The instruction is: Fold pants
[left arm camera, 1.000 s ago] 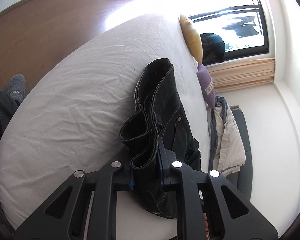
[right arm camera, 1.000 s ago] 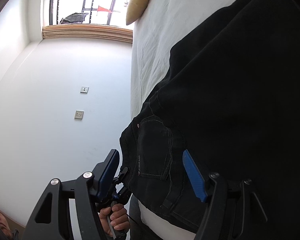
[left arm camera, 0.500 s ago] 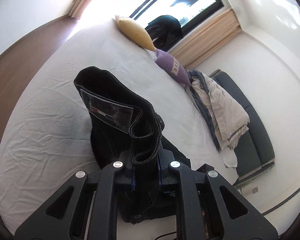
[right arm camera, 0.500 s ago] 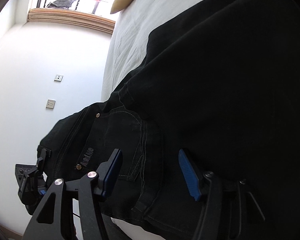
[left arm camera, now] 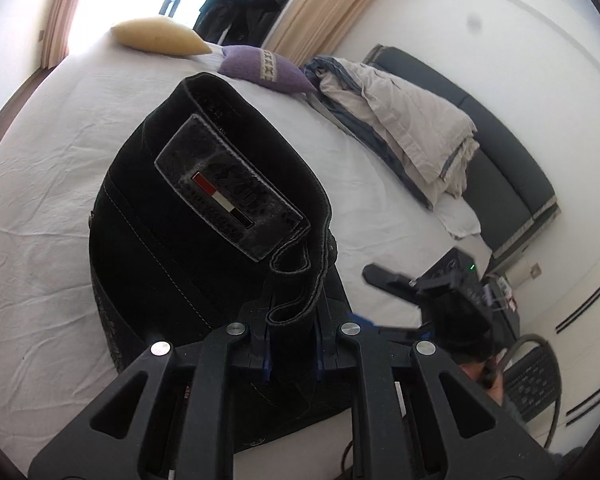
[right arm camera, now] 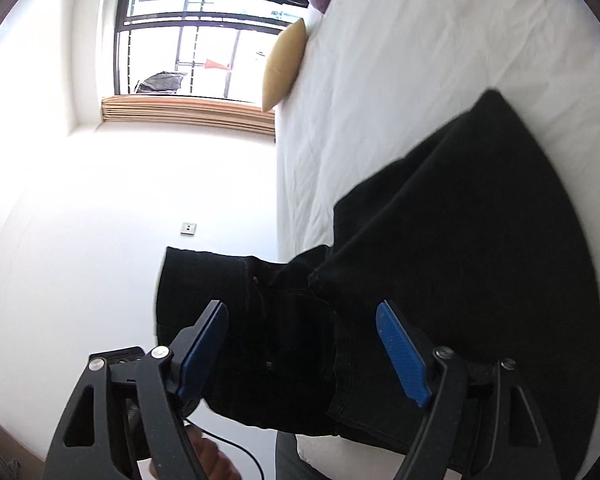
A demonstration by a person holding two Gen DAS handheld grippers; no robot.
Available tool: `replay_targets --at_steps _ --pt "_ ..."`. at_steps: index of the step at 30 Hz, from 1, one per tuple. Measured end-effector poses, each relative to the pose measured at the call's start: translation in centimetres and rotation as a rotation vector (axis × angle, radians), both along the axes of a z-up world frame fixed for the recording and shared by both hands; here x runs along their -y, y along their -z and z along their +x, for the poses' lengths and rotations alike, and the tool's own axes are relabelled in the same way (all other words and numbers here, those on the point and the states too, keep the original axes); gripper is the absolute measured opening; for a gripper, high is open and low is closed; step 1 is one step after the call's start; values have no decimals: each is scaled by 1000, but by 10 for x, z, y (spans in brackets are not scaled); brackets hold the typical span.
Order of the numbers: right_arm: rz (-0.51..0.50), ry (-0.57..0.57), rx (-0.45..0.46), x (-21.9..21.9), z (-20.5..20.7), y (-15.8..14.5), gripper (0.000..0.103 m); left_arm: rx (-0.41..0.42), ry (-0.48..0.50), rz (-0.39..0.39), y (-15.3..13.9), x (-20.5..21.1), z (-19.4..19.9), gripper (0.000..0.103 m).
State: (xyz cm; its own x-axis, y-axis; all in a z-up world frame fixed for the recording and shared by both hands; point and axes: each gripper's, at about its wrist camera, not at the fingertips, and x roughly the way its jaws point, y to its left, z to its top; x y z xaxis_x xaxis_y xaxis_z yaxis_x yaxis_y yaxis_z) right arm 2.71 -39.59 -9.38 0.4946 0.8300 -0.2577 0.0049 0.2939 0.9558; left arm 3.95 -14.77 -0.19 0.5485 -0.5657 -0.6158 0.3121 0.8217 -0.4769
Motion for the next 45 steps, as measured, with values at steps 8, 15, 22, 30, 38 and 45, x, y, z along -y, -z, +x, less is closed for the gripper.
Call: replay_targets --at_steps 8,15,22,30,38,45 --pt "-154 -117 68 10 1 -26 92 16 217 222 41 105 -22 12" --pt "-407 -242 -10 -24 4 -13 75 62 264 373 64 141 -36 13" --pt "-488 -249 11 -30 14 -17 20 70 297 423 78 157 -40 13" --pt "-474 -197 41 -14 13 -29 16 98 316 424 71 169 -45 13" --pt "-425 -152 -74 18 14 26 16 58 371 469 111 210 -45 13" --pt "-297 -79 -137 37 2 48 35 -45 420 364 127 196 -47 34"
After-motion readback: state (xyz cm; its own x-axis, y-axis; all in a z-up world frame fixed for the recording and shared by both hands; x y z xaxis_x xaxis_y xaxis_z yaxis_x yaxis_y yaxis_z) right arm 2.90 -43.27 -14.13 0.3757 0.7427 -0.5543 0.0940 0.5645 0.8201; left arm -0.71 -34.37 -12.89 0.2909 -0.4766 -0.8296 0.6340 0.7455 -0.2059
